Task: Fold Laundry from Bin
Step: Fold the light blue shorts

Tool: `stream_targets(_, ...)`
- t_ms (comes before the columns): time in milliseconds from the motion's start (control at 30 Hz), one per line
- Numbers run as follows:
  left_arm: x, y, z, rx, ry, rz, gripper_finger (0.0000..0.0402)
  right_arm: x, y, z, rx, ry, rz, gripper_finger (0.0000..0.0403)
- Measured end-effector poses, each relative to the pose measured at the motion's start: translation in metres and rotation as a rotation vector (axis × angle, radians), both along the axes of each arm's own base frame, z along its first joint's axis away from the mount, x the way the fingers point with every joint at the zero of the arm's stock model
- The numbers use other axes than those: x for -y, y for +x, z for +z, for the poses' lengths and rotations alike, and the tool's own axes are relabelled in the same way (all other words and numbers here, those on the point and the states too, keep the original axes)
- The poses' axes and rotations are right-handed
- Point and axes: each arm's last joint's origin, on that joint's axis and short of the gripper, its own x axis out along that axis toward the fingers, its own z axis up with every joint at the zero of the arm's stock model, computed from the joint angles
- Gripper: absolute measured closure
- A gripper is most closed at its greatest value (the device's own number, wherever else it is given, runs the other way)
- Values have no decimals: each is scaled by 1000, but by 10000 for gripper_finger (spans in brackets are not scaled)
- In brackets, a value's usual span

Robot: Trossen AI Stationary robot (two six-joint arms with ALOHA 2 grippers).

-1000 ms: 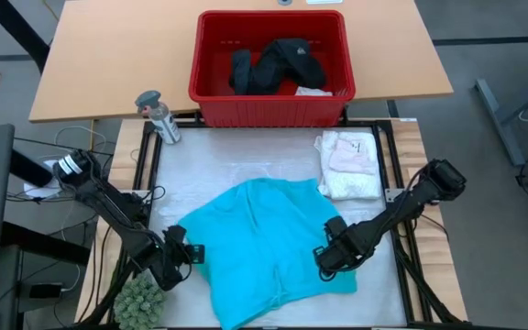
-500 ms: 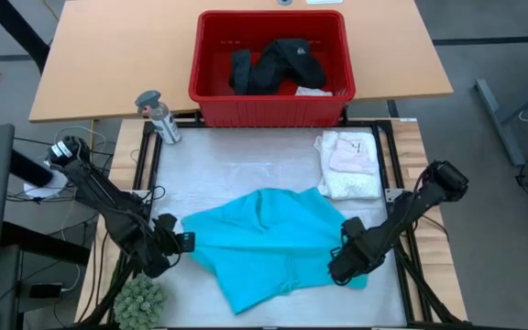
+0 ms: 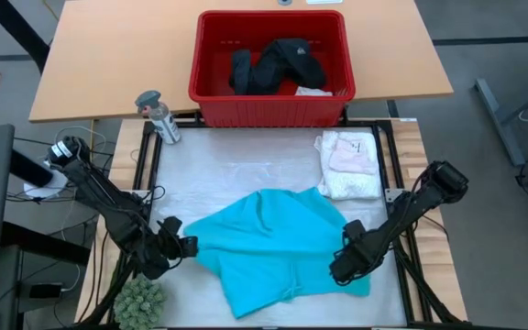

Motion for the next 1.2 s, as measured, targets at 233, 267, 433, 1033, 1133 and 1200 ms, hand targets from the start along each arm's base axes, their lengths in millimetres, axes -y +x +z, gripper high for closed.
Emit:
stream_targets(233,6,9,27,86,70,-92,322,2,-1,8,-9,-30,45,215)
stream_targets(267,7,10,30,92,84,-112,317,1,2,12,35,-53,59,212)
stream_targets(433,7,7,42,67,69,-158,308,10,8,37,138,-127,64,209)
stream_targets(1033,51,62,31,326,91,-365,393,106,103,67,740,-73,509,244)
stream_targets(1133,64,75,22,405,45,-338,396,137,125,55,762,-44,607,250)
stream_targets(1200,72,84,17,474,33,-326,396,156,141,45,810,3,684,252)
